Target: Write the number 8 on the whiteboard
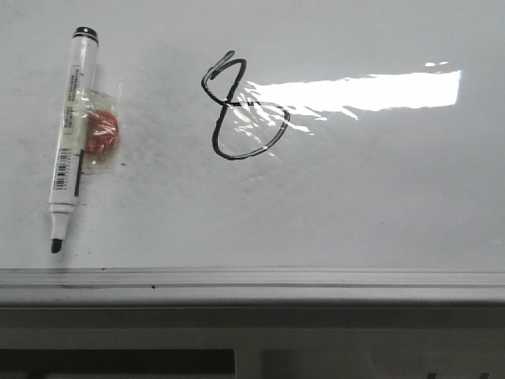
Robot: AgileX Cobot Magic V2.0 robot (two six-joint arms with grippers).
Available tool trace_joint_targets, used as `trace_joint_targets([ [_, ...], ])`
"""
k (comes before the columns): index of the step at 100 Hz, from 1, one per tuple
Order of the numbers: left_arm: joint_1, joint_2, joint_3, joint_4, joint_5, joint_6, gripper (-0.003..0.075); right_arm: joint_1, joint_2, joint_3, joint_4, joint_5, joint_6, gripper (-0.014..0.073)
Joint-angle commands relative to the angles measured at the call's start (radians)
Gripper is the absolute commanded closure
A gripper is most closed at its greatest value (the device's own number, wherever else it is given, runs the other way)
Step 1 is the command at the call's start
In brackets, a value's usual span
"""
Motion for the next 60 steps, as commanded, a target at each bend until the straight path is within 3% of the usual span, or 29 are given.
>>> trace_joint_targets([
  [1,0.0,0.005,-0.011,0.008,-0.062,0.001,0.0741,-0.002,-0.056,0.0,-0.015,-0.062,-0.003,0.0657],
  [60,0.0,0.005,0.008,0.008,-0.064,0.001,0.0741,-0.002,-0.114,0.032,-0.015,-0.052,-0.003,0.0657],
])
